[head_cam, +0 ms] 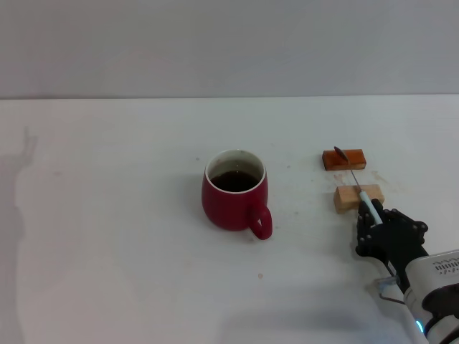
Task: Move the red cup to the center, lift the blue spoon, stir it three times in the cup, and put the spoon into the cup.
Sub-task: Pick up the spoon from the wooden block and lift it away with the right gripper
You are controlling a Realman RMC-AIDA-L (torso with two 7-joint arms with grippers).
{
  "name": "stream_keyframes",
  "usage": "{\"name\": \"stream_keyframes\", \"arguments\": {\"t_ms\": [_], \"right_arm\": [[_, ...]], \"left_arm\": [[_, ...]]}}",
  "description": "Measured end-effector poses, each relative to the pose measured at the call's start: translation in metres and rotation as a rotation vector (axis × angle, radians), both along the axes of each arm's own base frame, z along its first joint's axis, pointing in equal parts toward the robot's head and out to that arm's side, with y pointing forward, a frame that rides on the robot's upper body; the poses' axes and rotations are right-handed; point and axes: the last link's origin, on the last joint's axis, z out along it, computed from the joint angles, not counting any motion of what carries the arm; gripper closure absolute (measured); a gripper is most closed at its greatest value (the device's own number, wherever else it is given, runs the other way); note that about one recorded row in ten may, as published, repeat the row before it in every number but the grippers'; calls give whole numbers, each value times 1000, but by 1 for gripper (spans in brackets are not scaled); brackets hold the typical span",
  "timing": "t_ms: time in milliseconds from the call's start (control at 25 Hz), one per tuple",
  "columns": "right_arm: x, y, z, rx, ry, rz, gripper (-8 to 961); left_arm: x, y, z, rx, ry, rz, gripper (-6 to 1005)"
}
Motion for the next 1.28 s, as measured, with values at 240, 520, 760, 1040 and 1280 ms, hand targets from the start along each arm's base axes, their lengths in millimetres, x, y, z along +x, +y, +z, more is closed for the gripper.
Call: {"name": "stream_keyframes", "arguments": {"t_ms": [240,520,760,1040,1280], "right_arm": [[0,0,0,1,-4,4,814],[-1,0,2,10,-4,14,814],[-2,-3,4,29,-3,25,815],[-8,-4,11,83,25,48,815],[-17,-4,13,102,53,67,815]], "left_arm": [[-1,-1,0,0,0,3,157],[-1,-1,0,-2,-1,5,157],[-1,-1,-1,-5,-3,7,157],[-1,0,-2,-8,-3,7,157],[-1,0,-2,-10,-4,9,157]]}}
